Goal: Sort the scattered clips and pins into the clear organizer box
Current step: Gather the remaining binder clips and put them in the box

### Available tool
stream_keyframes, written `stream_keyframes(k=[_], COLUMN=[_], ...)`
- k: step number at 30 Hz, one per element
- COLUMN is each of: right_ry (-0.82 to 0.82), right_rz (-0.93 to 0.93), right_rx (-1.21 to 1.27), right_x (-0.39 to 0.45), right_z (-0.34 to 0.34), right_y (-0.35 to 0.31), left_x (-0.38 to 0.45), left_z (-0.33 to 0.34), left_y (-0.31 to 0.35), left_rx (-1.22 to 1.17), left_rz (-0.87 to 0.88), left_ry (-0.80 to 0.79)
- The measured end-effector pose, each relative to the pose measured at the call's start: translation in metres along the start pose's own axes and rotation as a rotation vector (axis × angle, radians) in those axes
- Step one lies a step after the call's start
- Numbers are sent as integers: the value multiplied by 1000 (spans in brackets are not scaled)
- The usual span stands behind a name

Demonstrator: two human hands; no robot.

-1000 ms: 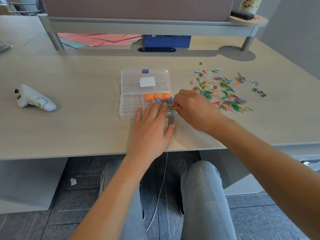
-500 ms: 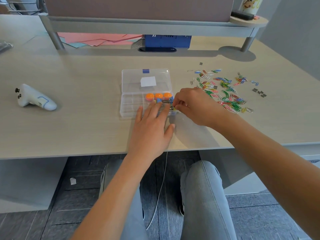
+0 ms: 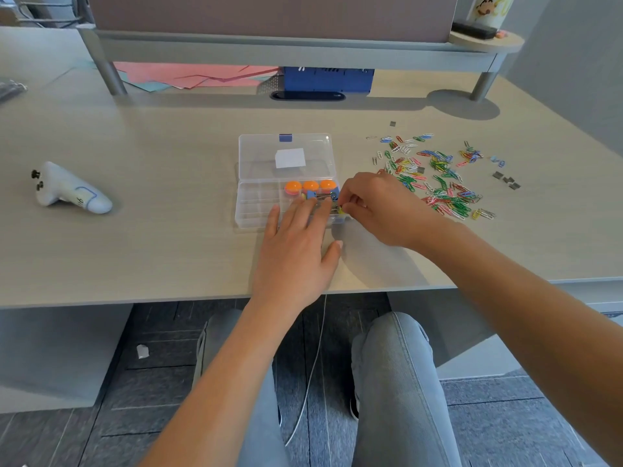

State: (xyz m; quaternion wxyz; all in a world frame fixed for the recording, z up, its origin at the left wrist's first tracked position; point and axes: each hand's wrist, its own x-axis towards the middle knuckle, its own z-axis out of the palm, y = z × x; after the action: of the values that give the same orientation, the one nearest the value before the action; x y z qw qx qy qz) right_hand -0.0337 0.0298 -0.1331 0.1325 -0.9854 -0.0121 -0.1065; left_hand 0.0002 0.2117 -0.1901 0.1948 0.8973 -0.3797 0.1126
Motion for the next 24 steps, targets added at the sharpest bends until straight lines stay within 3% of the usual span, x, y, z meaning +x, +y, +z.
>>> stream_keyframes(k=[13, 17, 24], right_ry=[-27, -29, 164], right_rz=[-87, -81, 9], right_rx=[-212, -185, 52], right_x=[-1, -13, -27], right_z=[-2, 2, 18], right_y=[-10, -10, -4], left_x=[1, 1, 1], left_z=[1, 1, 0], left_y=[1, 2, 1], left_rx=[9, 20, 22], left_rz=[-15, -21, -13], left_ry=[1, -1, -16])
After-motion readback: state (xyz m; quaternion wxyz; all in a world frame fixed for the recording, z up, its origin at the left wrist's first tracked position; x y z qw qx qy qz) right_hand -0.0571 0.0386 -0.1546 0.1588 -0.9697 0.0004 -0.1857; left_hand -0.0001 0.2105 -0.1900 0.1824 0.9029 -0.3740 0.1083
